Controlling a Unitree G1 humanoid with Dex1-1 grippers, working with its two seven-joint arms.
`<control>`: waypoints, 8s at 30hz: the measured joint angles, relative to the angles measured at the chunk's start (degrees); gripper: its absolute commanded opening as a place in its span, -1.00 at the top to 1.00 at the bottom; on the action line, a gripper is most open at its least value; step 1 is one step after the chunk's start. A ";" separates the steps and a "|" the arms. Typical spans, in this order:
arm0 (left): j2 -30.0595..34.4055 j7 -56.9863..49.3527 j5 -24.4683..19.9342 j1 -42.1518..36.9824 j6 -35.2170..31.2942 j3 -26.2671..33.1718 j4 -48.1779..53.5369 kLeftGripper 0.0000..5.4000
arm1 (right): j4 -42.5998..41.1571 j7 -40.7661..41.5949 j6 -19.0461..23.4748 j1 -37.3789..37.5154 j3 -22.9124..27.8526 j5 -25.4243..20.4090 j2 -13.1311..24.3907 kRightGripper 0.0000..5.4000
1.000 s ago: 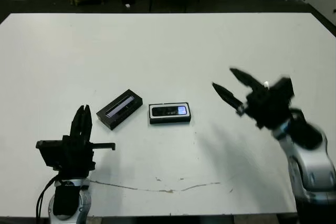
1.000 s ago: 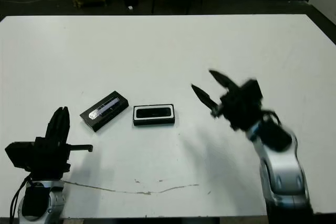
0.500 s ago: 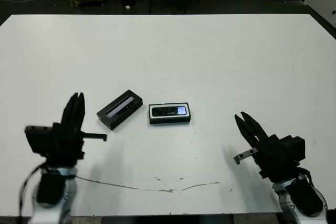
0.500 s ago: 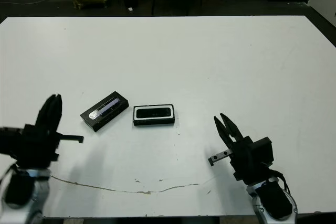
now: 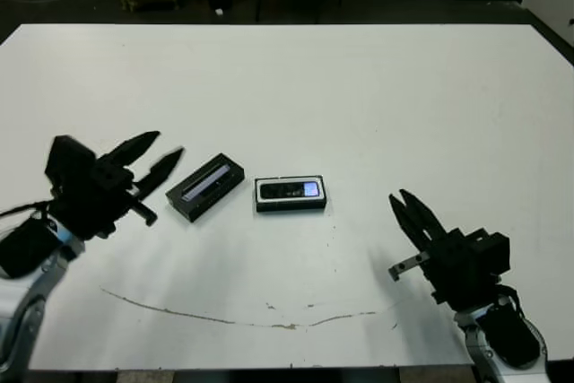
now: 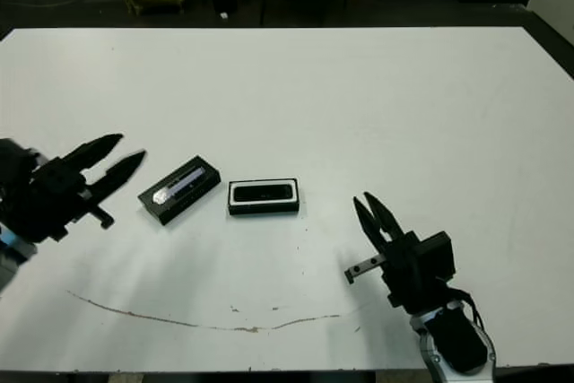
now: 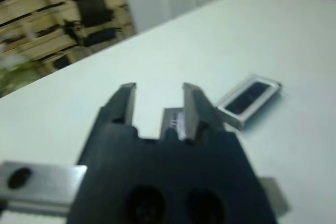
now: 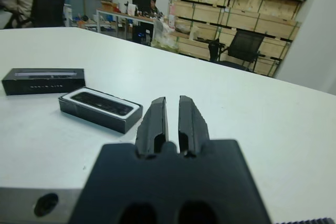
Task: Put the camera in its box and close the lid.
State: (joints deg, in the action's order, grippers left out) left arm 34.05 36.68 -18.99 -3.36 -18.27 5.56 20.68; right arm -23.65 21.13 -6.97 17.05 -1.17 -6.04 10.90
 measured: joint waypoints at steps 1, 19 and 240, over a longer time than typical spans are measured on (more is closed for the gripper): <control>0.08 1.12 0.05 -0.88 0.23 -0.80 -1.12 -0.18 | 0.03 -0.01 -0.02 0.06 -0.12 0.00 0.01 1.00; -3.29 2.05 -6.39 -5.23 -12.17 -2.60 -8.41 -1.00 | 0.57 -0.44 -1.31 1.75 -1.05 -0.32 -0.07 1.00; -15.67 41.95 26.75 -53.08 4.06 -37.14 -59.97 0.13 | -1.17 -5.15 0.27 5.72 -6.34 -0.46 -0.19 1.00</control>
State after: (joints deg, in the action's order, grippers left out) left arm 18.37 78.63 7.76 -56.44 -14.21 -31.57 -39.29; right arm -24.82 15.98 -6.70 22.76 -7.51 -6.50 10.71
